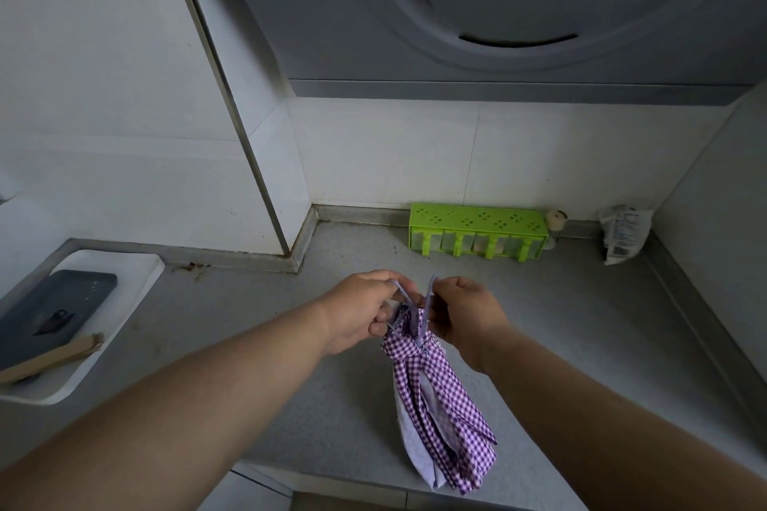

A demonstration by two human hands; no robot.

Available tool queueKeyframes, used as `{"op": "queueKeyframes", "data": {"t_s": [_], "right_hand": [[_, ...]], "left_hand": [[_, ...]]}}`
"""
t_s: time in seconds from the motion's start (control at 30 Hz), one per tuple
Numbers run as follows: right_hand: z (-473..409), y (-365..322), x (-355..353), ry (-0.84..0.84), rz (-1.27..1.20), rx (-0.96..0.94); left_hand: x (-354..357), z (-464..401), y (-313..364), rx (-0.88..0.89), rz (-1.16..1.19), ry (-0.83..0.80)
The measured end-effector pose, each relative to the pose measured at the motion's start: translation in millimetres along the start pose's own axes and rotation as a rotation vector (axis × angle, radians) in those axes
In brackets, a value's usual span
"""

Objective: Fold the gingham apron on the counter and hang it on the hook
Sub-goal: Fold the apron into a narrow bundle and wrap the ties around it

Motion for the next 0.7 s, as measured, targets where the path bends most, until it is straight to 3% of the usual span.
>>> {"op": "queueKeyframes", "data": {"t_s": [0.17, 0.3, 0.47, 0.63, 0.7], "right_hand": [[-3.2, 18.7, 4.7, 0.100, -0.254, 0.265], [-7.0, 22.4, 13.9, 0.093, -0.271, 0.252], [-16.9, -7.7, 16.1, -0.008, 0.197, -0.196], [-17.2, -23.3, 30.0, -0.166, 0.785, -0.484], [-14.9, -24.7, 34.4, -0.219, 0.910, -0.548]], "left_hand": [[-0.3, -2.8, -4.3, -0.071, 0.040, 0.010], [4.1, -7.8, -13.3, -0.156, 0.049, -0.018], [9.4, -13.0, -22.8, -0.288, 0.161, -0.070], [1.5, -17.4, -32.9, -0.399, 0.203, -0.096], [1.4, -16.6, -32.8, -0.417, 0.230, -0.123]]}}
Point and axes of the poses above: each hand's wrist, its own z-axis away from the middle knuckle, its own x-axis out of the palm, y = z × x, the point moved 7 cm from there along -z, towards the middle knuckle, and after that the axes turned 2 degrees about y, right-handed, at the moved point
